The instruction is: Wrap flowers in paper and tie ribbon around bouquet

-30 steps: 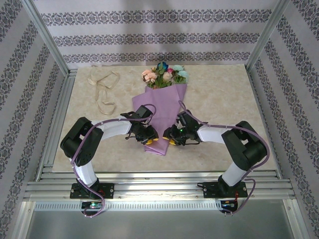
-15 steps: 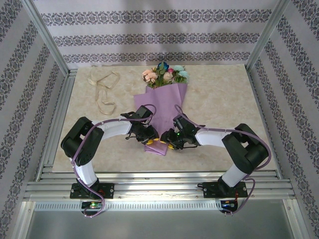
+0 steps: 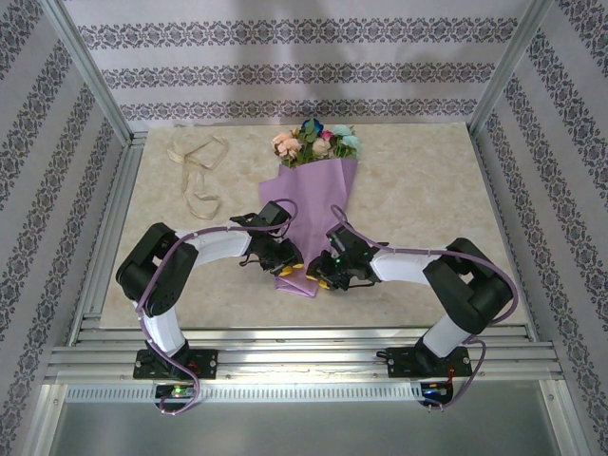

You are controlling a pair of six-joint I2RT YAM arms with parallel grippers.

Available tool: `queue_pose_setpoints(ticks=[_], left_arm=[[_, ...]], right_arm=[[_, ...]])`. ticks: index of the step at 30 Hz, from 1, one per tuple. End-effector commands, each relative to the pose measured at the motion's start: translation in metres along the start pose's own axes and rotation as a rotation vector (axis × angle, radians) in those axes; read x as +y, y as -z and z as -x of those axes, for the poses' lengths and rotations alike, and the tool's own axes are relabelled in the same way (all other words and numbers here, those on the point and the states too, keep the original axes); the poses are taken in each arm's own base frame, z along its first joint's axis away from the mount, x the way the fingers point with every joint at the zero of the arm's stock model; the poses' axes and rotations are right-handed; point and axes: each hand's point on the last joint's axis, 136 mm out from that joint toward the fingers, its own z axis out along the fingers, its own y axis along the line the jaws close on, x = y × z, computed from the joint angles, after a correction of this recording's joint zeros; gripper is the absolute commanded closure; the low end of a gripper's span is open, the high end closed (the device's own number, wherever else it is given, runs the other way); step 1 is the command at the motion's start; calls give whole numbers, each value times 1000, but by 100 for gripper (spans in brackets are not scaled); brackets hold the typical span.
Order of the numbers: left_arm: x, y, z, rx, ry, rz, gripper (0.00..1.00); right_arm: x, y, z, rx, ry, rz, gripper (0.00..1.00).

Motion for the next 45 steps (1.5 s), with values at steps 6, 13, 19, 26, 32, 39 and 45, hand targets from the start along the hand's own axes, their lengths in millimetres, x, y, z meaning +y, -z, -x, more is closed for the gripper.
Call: queue_pose_setpoints(ticks=[6, 13, 19, 26, 32, 39, 45], left_arm=[[-5, 24, 0, -47, 113, -26, 63], [-48, 60, 18, -115, 121, -143, 62], [-49, 41, 37, -103, 103, -110, 63], [7, 20, 41, -114, 122, 23, 65], [19, 9, 40, -126, 159, -9, 65], [-13, 1, 66, -135, 158, -144, 59], [-61, 50, 90, -222, 76, -184, 52]], right_arm=[[-26, 67, 18, -170, 16, -142, 78], [8, 88, 82, -272, -5, 26, 94], [40, 58, 132, -250, -44, 120, 94], [23, 11, 169, -216, -146, 45, 92], [-14, -8, 168, -164, -198, -37, 90], [-1, 7, 193, -153, -131, -36, 86], [32, 29, 216, -153, -25, -12, 79]])
